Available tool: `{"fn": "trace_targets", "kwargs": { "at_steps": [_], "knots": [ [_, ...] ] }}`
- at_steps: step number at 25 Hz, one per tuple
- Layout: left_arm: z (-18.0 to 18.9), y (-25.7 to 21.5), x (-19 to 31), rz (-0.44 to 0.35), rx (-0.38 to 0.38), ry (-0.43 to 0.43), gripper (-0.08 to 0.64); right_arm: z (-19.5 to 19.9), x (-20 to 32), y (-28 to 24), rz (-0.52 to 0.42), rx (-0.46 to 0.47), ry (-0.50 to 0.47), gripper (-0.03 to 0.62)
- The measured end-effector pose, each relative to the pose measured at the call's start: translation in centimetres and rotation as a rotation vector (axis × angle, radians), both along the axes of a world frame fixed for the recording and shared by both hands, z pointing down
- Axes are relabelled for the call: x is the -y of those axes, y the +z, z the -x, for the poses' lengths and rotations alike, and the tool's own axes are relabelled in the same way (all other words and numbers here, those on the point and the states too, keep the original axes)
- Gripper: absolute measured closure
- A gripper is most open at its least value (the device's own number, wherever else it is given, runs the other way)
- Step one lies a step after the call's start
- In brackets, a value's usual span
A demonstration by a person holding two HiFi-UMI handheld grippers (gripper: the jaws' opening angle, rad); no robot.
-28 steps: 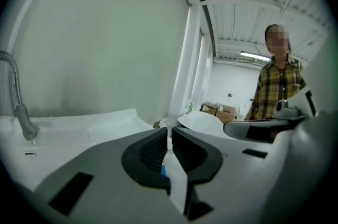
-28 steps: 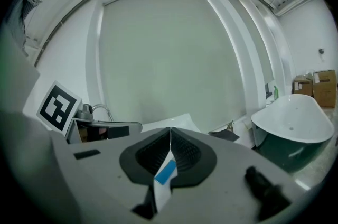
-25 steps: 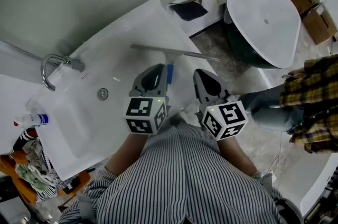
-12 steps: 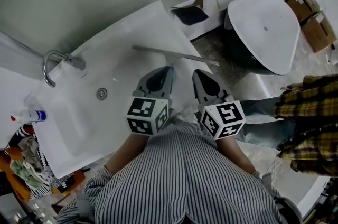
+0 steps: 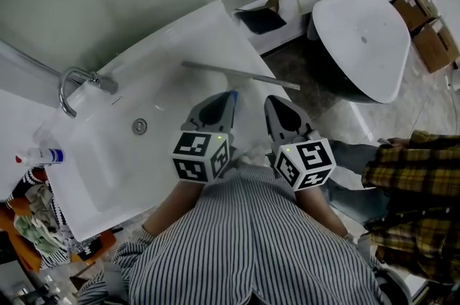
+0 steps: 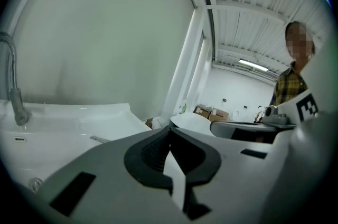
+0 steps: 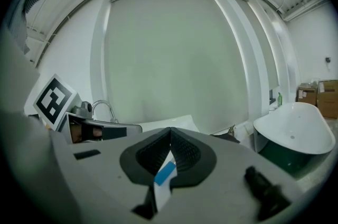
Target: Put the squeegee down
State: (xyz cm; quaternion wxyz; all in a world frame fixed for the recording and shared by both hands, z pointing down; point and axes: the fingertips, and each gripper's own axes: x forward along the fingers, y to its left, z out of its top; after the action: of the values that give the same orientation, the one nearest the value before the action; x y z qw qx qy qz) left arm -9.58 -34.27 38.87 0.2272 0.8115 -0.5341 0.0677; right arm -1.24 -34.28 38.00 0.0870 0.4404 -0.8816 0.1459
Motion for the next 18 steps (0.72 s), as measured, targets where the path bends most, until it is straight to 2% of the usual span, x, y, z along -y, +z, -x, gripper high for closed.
{"fn": "trace_targets", "kwargs": {
  "at_steps": [18],
  "knots": [
    [-1.3,1.0,-0.7,0.041,-0.018,0.039,0.546,0.5,-1.2,0.3,0.002,-0.025,-0.044,0.577]
  ]
}}
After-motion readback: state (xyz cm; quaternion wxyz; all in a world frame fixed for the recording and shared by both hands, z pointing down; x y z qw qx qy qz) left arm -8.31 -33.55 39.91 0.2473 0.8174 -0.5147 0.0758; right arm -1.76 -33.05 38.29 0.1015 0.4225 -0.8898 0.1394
